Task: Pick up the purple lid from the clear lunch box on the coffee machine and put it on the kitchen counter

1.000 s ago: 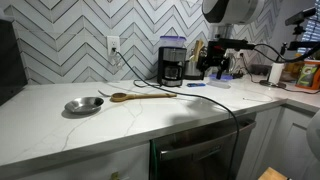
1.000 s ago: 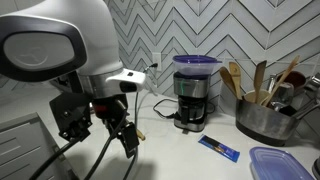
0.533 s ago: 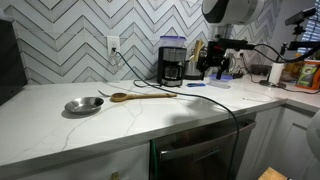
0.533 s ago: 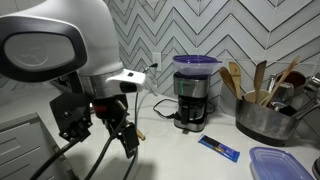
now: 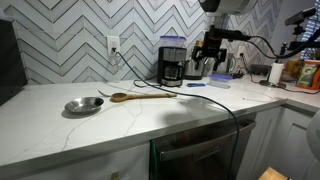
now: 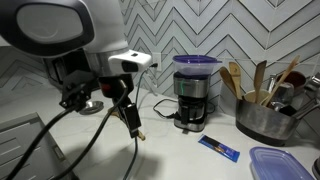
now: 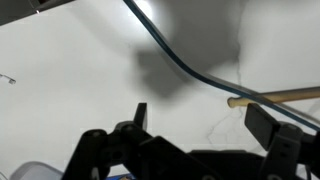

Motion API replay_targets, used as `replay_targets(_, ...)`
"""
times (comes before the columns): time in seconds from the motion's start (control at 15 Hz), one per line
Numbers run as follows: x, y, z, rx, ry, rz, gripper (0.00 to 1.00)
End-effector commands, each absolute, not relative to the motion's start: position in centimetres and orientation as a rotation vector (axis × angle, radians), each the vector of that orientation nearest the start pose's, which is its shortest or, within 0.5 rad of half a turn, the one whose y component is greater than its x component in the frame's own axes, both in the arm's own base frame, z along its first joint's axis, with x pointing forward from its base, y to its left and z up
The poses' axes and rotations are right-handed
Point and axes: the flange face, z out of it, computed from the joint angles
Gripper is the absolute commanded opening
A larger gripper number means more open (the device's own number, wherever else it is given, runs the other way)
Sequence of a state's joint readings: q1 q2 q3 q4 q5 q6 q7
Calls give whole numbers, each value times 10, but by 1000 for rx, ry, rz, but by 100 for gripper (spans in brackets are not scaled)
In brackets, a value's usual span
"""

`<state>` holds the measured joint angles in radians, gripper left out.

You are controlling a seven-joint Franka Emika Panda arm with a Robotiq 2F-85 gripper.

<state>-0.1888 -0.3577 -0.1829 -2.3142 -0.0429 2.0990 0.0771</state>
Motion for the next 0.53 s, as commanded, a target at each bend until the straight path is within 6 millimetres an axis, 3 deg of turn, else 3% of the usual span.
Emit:
replay_targets(0.0, 453, -174, 546, -2936, 910, -190, 100)
replay_targets(0.2, 475, -179, 597, -2828, 1099, -263, 100)
replay_targets(0.47, 514, -191, 646, -2681, 1339, -452, 100)
